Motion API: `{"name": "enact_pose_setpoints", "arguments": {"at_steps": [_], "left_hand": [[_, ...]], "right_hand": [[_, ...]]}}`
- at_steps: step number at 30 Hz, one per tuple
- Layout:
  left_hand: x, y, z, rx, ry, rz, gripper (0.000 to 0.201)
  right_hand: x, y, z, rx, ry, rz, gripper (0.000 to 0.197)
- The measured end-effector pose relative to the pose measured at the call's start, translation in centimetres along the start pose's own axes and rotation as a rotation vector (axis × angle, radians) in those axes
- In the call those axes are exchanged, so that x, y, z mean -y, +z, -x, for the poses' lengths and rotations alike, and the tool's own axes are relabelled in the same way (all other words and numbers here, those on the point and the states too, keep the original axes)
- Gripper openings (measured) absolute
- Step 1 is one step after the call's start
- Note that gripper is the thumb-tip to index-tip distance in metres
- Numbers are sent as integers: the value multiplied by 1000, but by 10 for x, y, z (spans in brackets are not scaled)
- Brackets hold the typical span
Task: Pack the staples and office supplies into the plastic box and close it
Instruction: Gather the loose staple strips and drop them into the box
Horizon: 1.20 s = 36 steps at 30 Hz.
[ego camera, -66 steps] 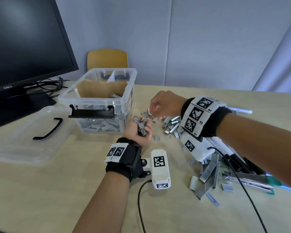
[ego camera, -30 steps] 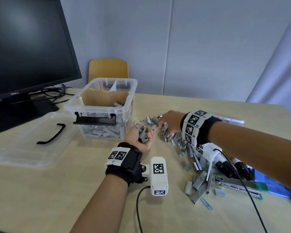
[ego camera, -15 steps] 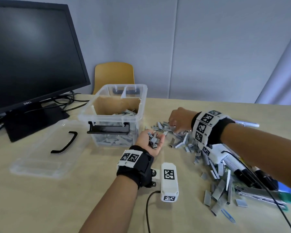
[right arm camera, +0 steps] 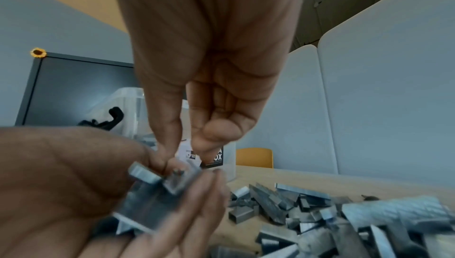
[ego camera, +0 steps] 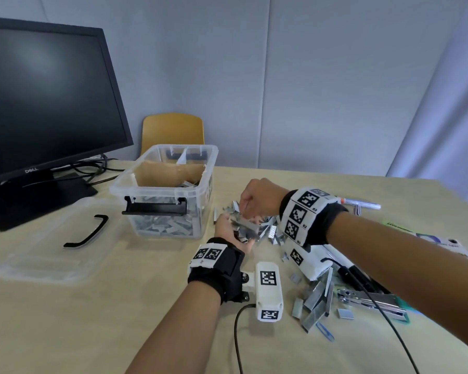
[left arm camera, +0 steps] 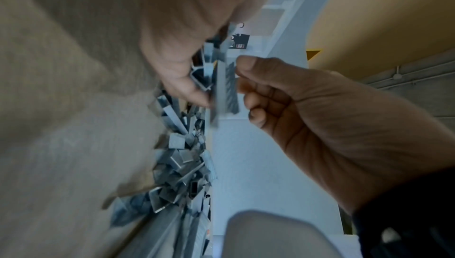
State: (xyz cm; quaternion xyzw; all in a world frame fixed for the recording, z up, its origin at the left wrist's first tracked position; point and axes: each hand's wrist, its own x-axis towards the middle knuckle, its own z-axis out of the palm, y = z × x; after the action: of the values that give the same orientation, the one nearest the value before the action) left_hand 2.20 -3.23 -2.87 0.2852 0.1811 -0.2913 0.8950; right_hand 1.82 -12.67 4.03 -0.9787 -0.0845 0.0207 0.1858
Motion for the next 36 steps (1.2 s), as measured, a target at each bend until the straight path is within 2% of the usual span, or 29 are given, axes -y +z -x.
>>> {"name": "enact_pose_setpoints", "arguments": {"at_steps": [3,4,5,7,9,11,17,22,24,27,28,29,30,31,33,34,36], "left_hand": [[-4,-2,-7,-64,15,-101,34],[-6,-3,-10,-68,5,-113,31],[-9,-4,-14,-70,-4,-122,29],[-14,-5,-20,-58,-25,-164,28],[-17,-4,-22,-44,-36,-214,29],[-19,-2,-23,-39,-39,-257,30],[-22,1,-24,-47,-20,-299,30],[-26,4,-16,-24,10,-329,31],[-29,8,-11,6,23,-325,32],[-34,17,0,53,38,-323,36],[-36,21,4,67,46,-326,37],[-39,26,9,83,54,-329,36],[-41,32,13,101,59,-328,35],[-44,38,19,126,59,-326,35],[-54,49,31,181,58,-320,36],[-60,53,37,200,66,-314,37],[-76,59,45,219,87,-294,40]], "right_hand": [[-7,-11,-1,-139,-41,-18,19],[-11,-13,-1,-144,-47,27,21],[-15,-14,-2,-92,-46,106,22],[-22,-5,0,128,-28,321,26],[-27,9,0,328,-12,429,41],[-31,17,-1,395,-47,429,51],[-24,24,-2,329,-118,427,29],[-29,22,-6,283,-42,337,22],[-37,14,-4,211,85,145,12],[-50,-5,5,50,253,-411,9],[-56,-9,5,-21,270,-675,7],[-57,-12,6,-77,315,-1036,4],[-56,-14,8,-123,349,-1382,8],[-58,-13,7,-160,371,-1624,13],[-54,-12,6,-164,390,-1849,8],[-50,-11,5,-145,368,-1920,4],[-40,-9,2,-92,358,-2009,7]]}}
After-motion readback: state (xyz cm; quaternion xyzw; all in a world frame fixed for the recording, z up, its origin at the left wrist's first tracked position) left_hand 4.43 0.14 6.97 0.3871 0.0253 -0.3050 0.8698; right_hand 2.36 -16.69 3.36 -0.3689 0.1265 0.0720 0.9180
